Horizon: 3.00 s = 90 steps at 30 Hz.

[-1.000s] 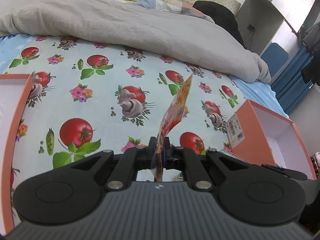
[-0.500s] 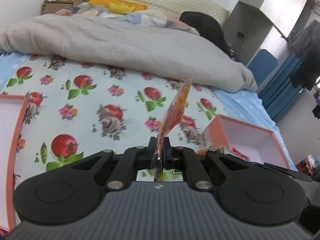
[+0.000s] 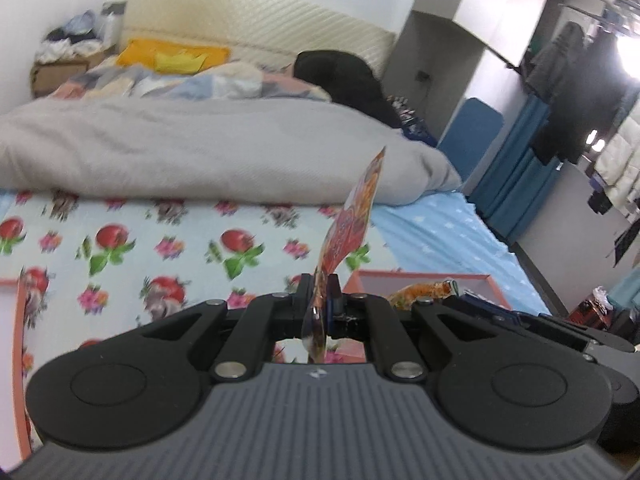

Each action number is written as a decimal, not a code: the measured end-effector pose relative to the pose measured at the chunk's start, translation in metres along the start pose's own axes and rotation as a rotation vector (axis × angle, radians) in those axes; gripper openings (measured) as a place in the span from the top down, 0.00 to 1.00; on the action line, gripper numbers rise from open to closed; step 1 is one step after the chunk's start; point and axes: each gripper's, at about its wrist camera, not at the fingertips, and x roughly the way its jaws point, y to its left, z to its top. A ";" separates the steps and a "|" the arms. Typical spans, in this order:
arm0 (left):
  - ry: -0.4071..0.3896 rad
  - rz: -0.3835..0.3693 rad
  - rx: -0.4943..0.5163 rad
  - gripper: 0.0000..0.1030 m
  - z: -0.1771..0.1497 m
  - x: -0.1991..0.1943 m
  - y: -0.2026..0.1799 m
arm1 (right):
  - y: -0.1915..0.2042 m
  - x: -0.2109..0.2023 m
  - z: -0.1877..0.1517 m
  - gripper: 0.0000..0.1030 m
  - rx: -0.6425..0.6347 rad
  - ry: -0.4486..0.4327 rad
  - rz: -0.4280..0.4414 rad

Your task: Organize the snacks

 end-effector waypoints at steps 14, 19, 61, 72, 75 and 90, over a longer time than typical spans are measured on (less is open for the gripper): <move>0.013 -0.133 0.079 0.93 0.019 0.032 -0.101 | -0.079 -0.019 0.020 0.89 0.068 -0.050 -0.126; 0.070 -0.148 0.096 0.93 0.008 0.067 -0.127 | -0.112 -0.010 0.012 0.89 0.098 -0.028 -0.168; 0.127 -0.121 0.240 0.38 0.002 0.115 -0.171 | -0.183 -0.016 -0.017 0.52 0.229 0.050 -0.250; -0.035 -0.112 0.273 0.38 0.011 0.016 -0.169 | -0.139 -0.094 0.014 0.52 0.169 -0.112 -0.226; -0.058 -0.108 0.276 0.38 0.004 -0.008 -0.165 | -0.129 -0.110 0.008 0.52 0.150 -0.128 -0.237; -0.036 -0.091 0.263 0.38 -0.068 -0.065 -0.139 | -0.106 -0.145 -0.052 0.52 0.164 -0.096 -0.265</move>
